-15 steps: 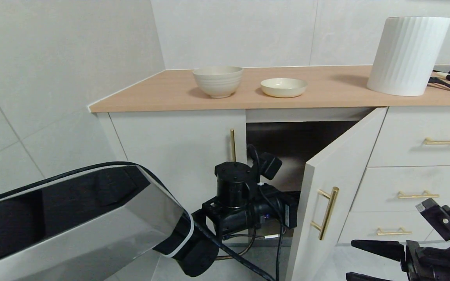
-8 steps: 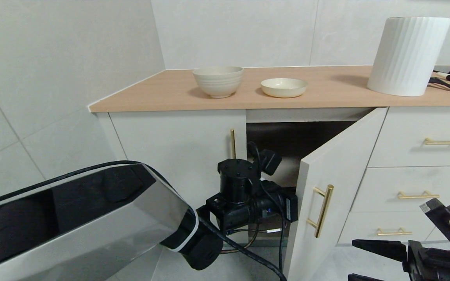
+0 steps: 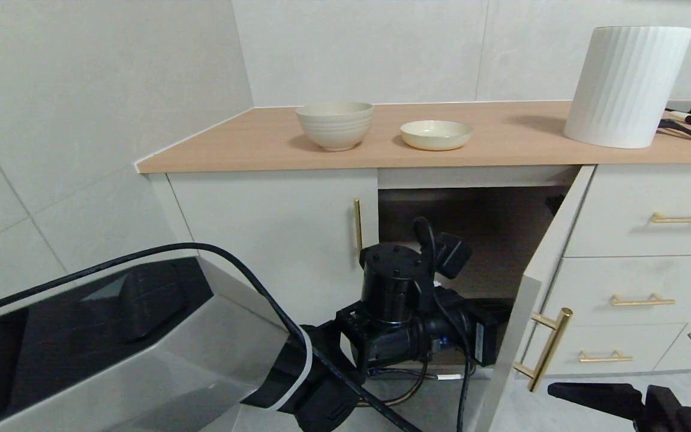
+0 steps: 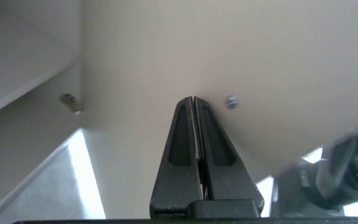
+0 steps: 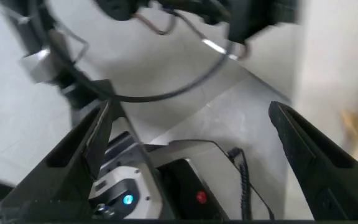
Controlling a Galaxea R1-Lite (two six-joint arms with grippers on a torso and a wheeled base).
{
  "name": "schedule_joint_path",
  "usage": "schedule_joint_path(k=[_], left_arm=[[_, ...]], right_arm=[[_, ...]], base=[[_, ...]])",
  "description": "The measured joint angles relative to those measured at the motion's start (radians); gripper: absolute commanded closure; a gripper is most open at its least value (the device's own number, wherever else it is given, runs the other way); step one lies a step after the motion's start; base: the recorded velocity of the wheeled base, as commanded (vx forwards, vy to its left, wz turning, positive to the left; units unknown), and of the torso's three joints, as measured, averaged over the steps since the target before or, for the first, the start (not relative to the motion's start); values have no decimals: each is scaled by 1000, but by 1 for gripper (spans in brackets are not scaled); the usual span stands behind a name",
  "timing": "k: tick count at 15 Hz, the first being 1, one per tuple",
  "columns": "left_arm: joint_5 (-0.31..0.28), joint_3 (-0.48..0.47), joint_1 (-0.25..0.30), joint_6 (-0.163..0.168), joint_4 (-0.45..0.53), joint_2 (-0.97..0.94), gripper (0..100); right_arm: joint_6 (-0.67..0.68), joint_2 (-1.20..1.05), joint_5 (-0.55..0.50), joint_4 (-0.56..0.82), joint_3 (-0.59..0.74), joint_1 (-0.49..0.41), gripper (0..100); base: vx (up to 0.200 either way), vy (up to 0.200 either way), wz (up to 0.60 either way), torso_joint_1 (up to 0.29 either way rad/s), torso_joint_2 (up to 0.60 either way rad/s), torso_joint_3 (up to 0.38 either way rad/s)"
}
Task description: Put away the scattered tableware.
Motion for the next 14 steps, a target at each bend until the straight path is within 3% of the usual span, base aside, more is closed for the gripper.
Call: schedule_joint_path(k=[6, 8, 9, 10, 12, 14], left_arm=[[-47, -79, -149, 0, 206, -56, 100], [-40, -119, -210, -1, 210, -52, 100], [-30, -123, -233, -3, 214, -61, 100], [-26, -112, -238, -7, 213, -81, 100], [-19, -53, -186, -21, 203, -147, 100], [-13, 47, -103, -27, 204, -232, 100]], right_arm=[[5, -153, 0, 16, -27, 49, 0], [7, -230, 2, 120, -71, 50, 0], [7, -287, 7, 252, -115, 50, 0], [7, -343, 15, 411, -168, 50, 0], [9, -433, 40, 665, -275, 50, 0], [9, -456, 43, 684, -321, 47, 0]], base=[[0, 0, 0, 0, 0, 0], [0, 0, 0, 0, 0, 0], [0, 0, 0, 0, 0, 0], [0, 0, 0, 0, 0, 0], [0, 0, 0, 0, 0, 0], [0, 0, 0, 0, 0, 0]])
